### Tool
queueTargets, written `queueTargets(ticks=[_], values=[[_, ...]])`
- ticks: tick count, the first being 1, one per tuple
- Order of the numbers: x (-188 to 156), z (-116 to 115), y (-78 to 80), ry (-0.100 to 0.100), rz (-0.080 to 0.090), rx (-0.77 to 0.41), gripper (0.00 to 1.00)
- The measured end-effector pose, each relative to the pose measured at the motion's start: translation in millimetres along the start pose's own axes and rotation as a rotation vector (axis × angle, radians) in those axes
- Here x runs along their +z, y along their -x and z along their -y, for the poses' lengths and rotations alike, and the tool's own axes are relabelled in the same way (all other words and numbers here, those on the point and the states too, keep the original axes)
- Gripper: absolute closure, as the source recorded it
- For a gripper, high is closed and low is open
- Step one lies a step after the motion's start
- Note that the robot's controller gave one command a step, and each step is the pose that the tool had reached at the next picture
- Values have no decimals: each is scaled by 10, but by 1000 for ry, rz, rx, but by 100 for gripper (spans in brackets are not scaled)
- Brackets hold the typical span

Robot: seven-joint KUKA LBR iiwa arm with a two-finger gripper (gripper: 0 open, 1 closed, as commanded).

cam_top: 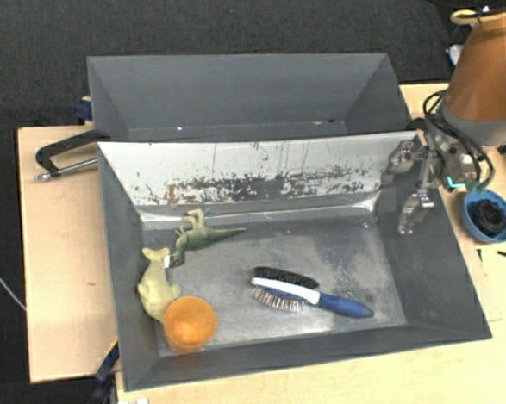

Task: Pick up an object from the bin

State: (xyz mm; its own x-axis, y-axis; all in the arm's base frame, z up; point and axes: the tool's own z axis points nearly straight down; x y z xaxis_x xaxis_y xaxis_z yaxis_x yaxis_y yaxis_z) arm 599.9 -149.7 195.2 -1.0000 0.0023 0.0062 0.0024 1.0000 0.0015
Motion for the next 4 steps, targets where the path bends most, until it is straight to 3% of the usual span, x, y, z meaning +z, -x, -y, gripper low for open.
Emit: queueTargets(ticks=[1, 2, 3, 4], values=[[1051, -503, -567, 3, -3, 160, 0], [1009, -1005, -990, 0, 8, 69, 0], [528, -125, -629, -8, 16, -349, 0], [659, -1239, -667, 2, 7, -431, 0]])
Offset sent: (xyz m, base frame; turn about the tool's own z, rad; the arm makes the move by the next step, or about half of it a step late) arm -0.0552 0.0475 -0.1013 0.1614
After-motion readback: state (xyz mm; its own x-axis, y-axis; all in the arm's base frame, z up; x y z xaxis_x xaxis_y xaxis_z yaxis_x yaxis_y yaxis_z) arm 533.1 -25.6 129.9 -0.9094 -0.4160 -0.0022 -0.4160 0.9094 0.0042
